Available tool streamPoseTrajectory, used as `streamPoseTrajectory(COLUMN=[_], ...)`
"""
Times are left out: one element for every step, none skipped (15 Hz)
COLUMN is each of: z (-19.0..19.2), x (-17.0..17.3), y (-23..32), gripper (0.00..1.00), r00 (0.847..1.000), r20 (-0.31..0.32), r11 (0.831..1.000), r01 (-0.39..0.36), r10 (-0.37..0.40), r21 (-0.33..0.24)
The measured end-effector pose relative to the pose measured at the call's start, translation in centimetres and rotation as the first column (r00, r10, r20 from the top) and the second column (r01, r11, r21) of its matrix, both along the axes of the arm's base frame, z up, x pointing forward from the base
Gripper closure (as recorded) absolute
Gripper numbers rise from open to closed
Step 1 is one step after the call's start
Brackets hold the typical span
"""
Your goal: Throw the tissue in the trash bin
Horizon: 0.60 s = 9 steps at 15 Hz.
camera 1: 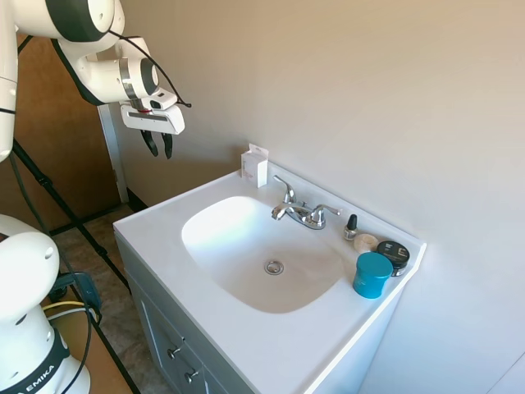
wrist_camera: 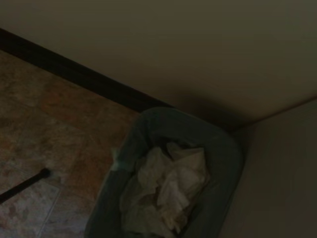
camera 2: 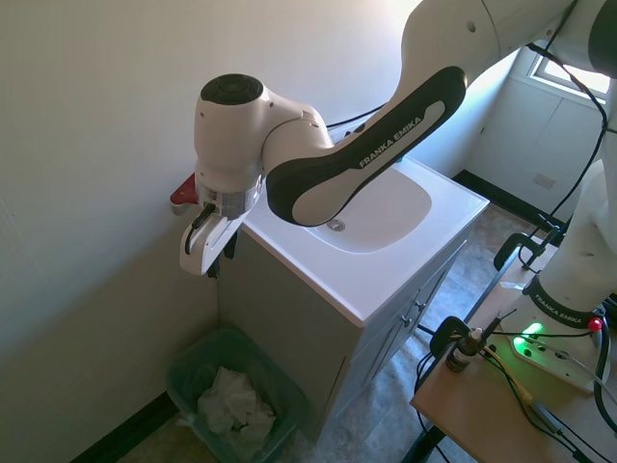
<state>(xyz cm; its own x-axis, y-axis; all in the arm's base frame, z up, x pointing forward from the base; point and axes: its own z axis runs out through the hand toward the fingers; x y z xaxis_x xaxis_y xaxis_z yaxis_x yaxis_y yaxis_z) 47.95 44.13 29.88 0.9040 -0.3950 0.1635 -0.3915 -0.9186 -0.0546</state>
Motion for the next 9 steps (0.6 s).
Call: streamPoseTrajectory(z=[0.8,1.9,3.6,5.7,7.9,10.1,12.4,14.6,16.3], x=[0.0,0.1,0.0,-0.2,-0.3,-0.5,-0.6,-0.8,-0.9], y=[0.0,0.1,0.2,0.2,0.0,-0.4,-1.1,-2.1,-3.2], gripper=[0.0,0.0,0.0,0.0,0.0,0.0,0.0,0.0,0.0], r00=[1.0,1.0,0.999,0.997,0.995,0.992,0.989,0.986,0.981], r20=[0.009,0.024,0.046,0.071,0.099,0.123,0.146,0.167,0.186], r11=[1.0,1.0,1.0,1.0,0.999,0.999,0.999,0.999,0.999], r01=[-0.004,-0.008,-0.011,-0.012,-0.013,-0.007,0.005,0.022,0.041], r10=[0.004,0.008,0.01,0.01,0.009,0.002,-0.011,-0.027,-0.047], r21=[0.004,0.011,0.02,0.028,0.036,0.04,0.04,0.037,0.036])
